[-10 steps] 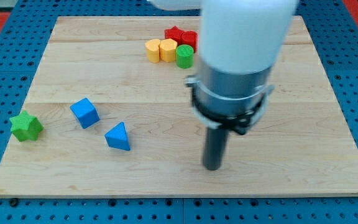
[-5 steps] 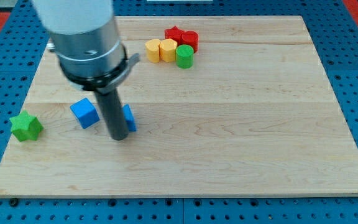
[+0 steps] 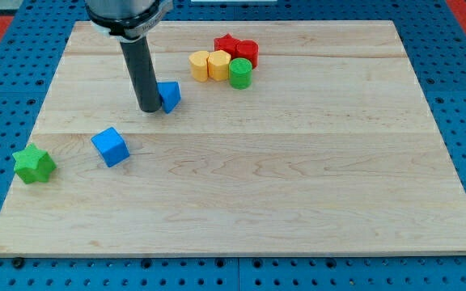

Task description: Push the blue triangle into the yellow hexagon

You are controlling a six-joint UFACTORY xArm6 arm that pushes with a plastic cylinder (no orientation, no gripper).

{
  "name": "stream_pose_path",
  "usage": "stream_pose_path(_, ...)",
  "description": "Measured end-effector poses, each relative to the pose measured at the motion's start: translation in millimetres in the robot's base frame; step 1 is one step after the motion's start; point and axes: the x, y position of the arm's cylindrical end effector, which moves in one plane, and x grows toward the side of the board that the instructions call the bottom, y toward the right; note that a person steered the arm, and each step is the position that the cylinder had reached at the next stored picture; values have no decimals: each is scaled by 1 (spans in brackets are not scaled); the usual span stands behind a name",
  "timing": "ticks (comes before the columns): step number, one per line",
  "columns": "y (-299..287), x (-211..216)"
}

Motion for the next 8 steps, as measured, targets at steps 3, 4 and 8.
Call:
stream_pose_path(3,28,-39)
stream_pose_path(4,37,-50)
stream_pose_path(8,44,89)
